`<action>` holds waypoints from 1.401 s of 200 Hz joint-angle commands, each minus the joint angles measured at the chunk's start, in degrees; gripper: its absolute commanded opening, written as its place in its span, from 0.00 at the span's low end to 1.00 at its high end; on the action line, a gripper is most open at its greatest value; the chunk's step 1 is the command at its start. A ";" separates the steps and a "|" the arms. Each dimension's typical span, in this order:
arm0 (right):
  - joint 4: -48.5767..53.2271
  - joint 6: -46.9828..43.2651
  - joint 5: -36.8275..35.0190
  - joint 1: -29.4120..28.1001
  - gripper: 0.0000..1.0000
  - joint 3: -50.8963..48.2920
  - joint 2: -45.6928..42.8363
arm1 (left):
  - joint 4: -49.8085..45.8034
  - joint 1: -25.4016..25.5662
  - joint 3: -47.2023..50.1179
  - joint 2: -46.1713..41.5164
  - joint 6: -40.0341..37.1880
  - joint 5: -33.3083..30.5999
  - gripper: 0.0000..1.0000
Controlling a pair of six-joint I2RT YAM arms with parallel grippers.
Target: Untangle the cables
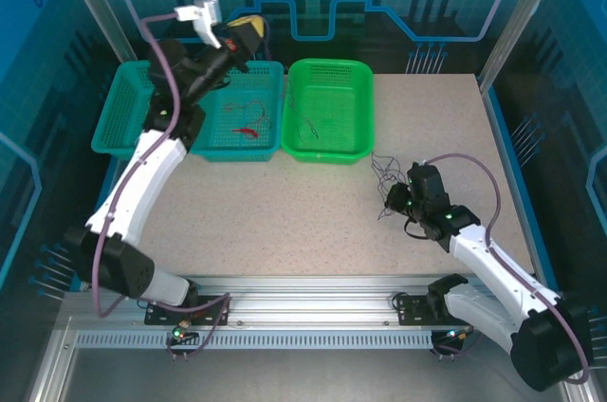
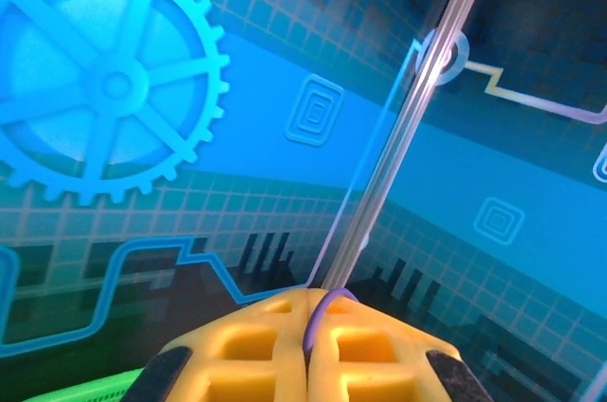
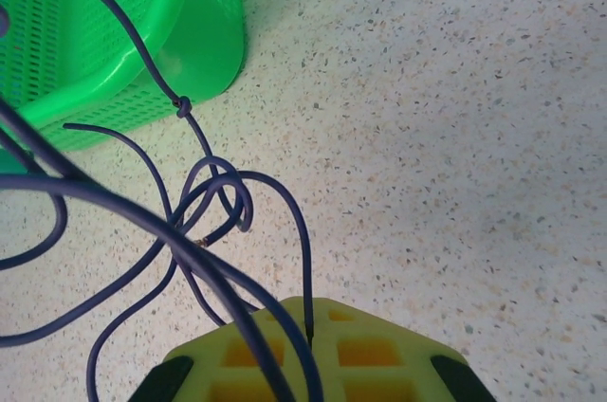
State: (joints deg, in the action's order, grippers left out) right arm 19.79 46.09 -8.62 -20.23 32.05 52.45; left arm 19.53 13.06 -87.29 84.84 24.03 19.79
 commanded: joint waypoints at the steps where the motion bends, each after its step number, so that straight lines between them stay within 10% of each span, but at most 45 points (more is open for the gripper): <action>1: 5.25 -1.87 0.41 -0.25 0.00 1.57 -2.35 | 7.70 1.59 -4.48 4.93 -1.35 -1.20 0.00; 108: 8.65 -3.32 1.70 -0.25 0.00 0.12 -8.47 | 10.83 5.53 -4.78 22.75 -1.29 -3.28 0.00; 127: 7.99 -6.49 4.62 -0.25 0.00 1.36 -6.89 | 5.49 7.31 -2.64 23.08 -6.71 -5.47 0.31; 185: 9.50 -19.04 11.91 -0.57 0.00 8.62 0.03 | 5.00 10.66 15.93 6.25 -15.68 -4.14 0.50; 235: 9.66 -24.27 15.86 -2.23 0.00 13.70 4.49 | -11.80 20.53 27.21 -9.78 -43.74 1.90 0.53; 280: 11.40 -25.91 9.33 -9.44 0.00 18.01 8.98 | -4.61 22.30 34.38 -13.33 -14.08 -0.86 0.59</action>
State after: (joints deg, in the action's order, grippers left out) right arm 29.19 22.37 4.32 -25.91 47.03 59.46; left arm 12.95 35.09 -57.28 71.07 -6.42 20.80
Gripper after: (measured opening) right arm 0.079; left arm 0.590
